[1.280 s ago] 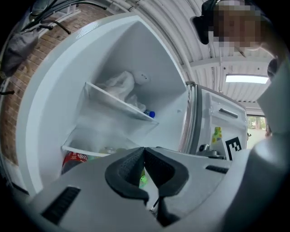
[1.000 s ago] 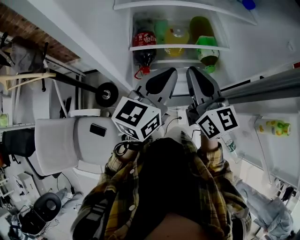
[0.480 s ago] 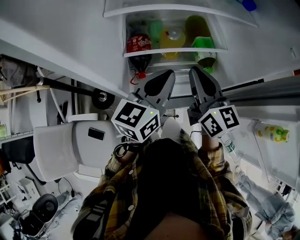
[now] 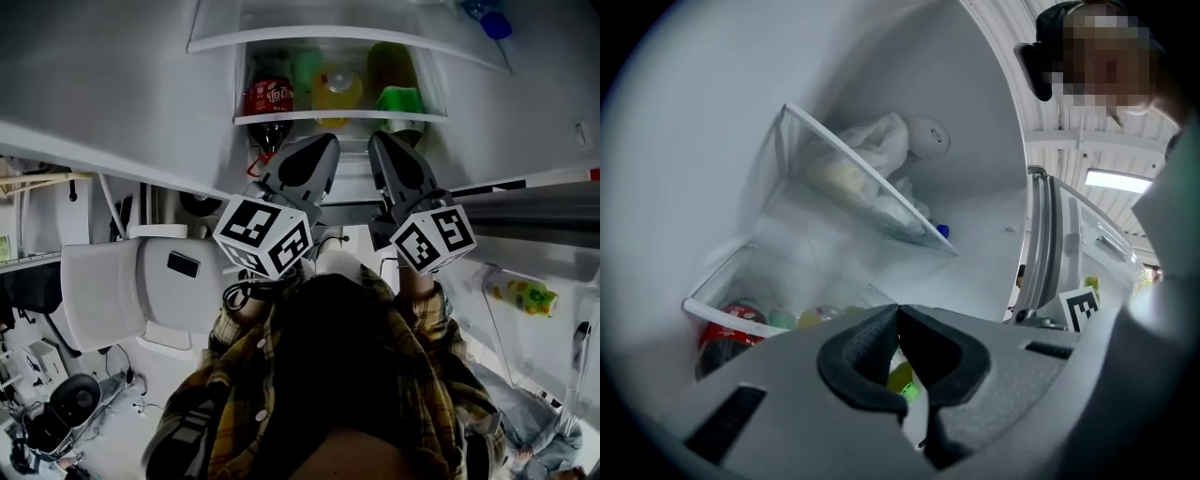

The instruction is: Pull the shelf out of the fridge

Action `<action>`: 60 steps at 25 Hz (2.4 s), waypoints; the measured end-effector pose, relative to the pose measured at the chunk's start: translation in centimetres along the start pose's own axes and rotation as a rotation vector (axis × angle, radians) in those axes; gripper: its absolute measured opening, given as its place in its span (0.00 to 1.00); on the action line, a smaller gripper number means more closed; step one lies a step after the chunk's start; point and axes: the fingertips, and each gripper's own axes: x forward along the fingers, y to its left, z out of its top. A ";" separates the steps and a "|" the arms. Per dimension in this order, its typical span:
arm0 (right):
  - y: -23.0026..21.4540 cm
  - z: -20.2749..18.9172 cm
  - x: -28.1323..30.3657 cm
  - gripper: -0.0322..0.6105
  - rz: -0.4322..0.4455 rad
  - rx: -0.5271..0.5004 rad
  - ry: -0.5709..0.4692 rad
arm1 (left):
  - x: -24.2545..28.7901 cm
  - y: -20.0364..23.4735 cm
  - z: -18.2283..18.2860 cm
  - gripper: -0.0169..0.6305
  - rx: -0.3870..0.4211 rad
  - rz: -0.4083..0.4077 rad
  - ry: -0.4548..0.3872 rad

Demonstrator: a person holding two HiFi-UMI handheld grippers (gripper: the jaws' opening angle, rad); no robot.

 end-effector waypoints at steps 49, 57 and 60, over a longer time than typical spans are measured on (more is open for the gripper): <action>-5.9 -5.5 4.8 0.32 0.126 0.900 -0.007 | 4.4 6.0 -4.4 0.28 -0.745 0.034 -0.110; -7.4 -5.7 6.5 0.32 0.119 0.927 -0.006 | 6.2 8.0 -3.9 0.28 -0.783 0.055 -0.127; -8.0 -5.6 7.2 0.32 0.122 0.951 -0.017 | 6.8 8.5 -3.8 0.28 -0.800 0.064 -0.132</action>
